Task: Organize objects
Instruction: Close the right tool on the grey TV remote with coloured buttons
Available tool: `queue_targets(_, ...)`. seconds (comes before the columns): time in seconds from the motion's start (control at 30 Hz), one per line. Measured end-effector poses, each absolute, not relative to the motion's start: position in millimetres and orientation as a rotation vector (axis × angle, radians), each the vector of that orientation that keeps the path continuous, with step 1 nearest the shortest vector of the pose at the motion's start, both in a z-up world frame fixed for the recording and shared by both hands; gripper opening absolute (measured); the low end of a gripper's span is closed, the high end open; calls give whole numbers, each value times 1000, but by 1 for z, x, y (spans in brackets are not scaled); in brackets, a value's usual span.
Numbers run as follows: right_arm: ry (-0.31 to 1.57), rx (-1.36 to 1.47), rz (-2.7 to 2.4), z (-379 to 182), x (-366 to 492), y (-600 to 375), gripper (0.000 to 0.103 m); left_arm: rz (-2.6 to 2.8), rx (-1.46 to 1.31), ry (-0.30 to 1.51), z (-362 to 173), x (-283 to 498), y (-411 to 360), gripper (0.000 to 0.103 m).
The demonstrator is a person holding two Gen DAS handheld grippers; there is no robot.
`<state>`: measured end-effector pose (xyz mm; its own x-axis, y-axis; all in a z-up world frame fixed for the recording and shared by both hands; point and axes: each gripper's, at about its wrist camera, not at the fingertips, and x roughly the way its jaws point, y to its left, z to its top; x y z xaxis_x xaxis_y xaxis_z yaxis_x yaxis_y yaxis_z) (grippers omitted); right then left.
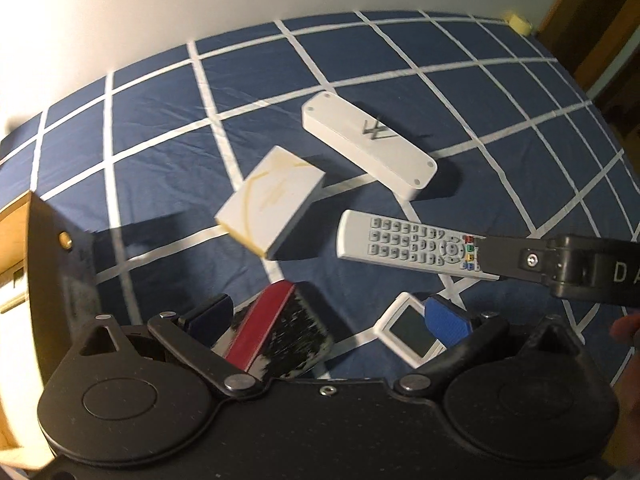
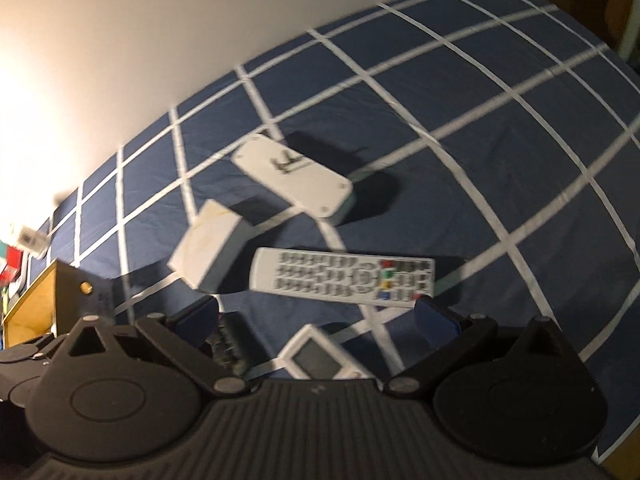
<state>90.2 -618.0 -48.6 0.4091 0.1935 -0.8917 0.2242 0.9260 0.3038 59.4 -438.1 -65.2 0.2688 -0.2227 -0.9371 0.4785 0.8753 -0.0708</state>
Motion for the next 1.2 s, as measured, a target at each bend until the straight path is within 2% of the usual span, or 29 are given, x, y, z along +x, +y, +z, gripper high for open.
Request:
queue_targets(0.73,1341,547,-112,-147,137,-662,103,-598,380,1368,-147,111,-506,103)
queue_targets(1.2,1387,565,-101,-169,149,-662,103,-643,383,1420,-172,123,-521,103)
